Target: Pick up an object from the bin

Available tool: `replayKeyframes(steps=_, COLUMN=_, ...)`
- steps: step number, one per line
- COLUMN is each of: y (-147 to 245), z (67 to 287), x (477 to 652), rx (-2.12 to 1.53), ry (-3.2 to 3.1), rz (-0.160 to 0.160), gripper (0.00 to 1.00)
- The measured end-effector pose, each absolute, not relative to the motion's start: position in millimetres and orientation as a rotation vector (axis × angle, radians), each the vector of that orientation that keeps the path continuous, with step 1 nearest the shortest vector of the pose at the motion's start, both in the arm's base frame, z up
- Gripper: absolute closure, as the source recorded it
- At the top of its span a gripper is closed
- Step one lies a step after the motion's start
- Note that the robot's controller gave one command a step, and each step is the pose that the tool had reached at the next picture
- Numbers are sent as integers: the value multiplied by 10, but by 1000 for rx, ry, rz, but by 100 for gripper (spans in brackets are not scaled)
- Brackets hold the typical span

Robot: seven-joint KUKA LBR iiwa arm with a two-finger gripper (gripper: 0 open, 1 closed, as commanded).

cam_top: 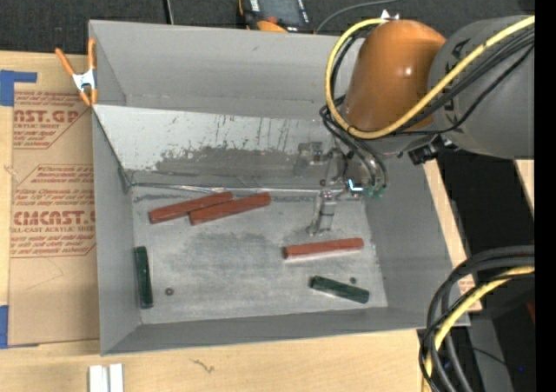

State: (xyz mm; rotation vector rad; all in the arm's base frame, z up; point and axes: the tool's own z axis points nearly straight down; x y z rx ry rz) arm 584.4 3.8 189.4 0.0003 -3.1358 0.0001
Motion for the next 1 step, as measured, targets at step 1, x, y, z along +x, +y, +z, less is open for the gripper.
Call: replayKeyframes(steps=1, y=-458, z=658, x=5438, rx=7, ry=-3135, rz=0, gripper=0)
